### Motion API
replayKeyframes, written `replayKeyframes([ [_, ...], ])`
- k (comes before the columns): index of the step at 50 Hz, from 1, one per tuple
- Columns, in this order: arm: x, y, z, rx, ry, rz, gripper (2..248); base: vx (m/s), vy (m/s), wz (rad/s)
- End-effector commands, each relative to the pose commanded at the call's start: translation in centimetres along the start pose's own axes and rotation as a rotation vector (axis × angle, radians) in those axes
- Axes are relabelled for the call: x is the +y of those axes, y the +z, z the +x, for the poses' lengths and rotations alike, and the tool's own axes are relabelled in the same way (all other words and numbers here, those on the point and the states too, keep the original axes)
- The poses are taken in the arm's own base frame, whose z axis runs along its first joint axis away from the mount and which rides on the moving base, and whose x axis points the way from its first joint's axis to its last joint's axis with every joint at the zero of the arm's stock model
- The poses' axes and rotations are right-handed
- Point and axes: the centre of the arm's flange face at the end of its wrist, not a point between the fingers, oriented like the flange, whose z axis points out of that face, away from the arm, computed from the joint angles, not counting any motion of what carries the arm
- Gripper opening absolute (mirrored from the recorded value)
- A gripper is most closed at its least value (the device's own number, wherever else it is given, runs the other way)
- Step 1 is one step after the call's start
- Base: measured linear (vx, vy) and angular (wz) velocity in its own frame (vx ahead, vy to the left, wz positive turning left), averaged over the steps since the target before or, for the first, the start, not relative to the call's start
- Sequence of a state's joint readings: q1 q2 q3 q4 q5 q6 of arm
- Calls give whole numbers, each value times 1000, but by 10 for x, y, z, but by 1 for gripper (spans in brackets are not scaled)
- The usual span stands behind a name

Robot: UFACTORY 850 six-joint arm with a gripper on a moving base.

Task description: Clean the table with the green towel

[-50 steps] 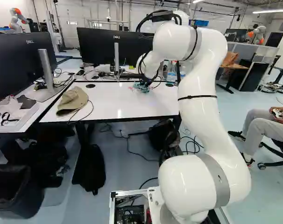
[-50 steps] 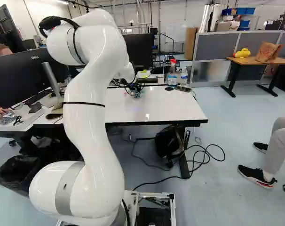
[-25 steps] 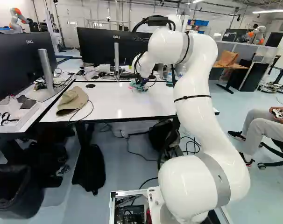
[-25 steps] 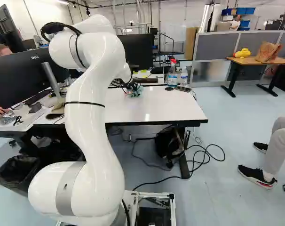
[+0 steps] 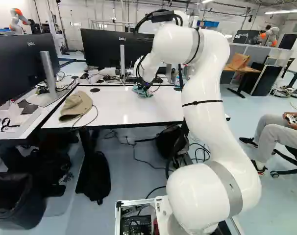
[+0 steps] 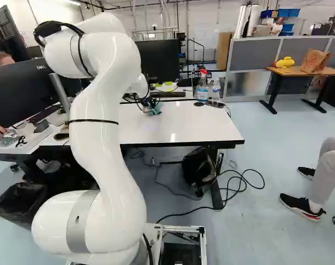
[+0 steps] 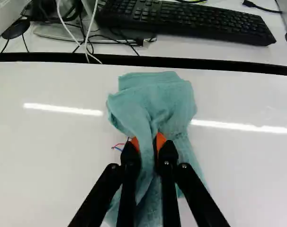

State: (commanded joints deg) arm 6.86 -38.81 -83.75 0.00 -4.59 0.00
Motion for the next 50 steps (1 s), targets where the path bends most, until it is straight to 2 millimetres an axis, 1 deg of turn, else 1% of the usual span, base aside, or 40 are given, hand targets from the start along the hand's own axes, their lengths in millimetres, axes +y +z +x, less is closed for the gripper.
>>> replayKeyframes([
  [16, -17, -19, -18, -24, -19, 16, 55, 0, 0, 0],
  [31, -29, -38, -35, -46, -34, 27, 55, 0, 0, 0],
  [43, -31, -53, -51, -64, -38, 30, 55, 0, 0, 0],
  [50, -26, -60, -57, -71, -32, 25, 55, 0, 0, 0],
])
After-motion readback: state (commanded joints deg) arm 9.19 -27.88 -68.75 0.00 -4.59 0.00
